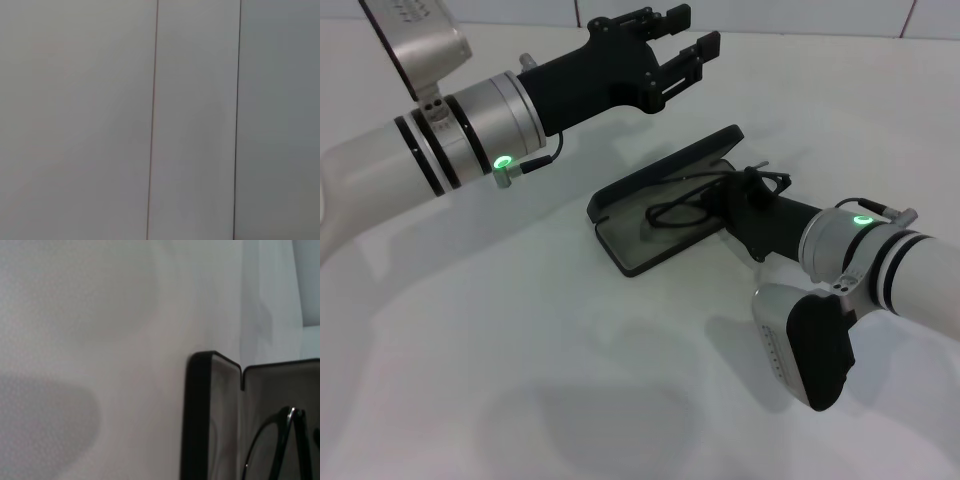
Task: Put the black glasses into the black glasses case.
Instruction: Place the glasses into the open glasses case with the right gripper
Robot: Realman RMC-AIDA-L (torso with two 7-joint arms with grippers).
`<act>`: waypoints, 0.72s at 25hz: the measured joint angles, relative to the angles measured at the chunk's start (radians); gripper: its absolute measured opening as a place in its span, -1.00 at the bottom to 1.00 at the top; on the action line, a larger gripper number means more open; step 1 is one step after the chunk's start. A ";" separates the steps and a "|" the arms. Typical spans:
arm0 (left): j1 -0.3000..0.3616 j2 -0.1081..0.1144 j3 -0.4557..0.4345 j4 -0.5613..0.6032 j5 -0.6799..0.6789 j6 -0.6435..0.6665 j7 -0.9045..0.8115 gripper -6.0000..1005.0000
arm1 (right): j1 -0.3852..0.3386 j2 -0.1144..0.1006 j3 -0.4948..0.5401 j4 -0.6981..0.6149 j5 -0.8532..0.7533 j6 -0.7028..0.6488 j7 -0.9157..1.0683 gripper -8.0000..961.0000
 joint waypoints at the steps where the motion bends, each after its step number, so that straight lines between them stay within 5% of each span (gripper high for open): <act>1: 0.000 0.000 0.000 0.001 0.000 0.000 0.000 -0.04 | 0.001 0.000 -0.002 0.000 0.000 0.005 0.000 -0.72; 18: 0.001 -0.001 0.000 0.003 -0.002 -0.001 0.010 -0.04 | 0.030 0.000 -0.056 0.014 0.002 0.016 -0.015 -0.71</act>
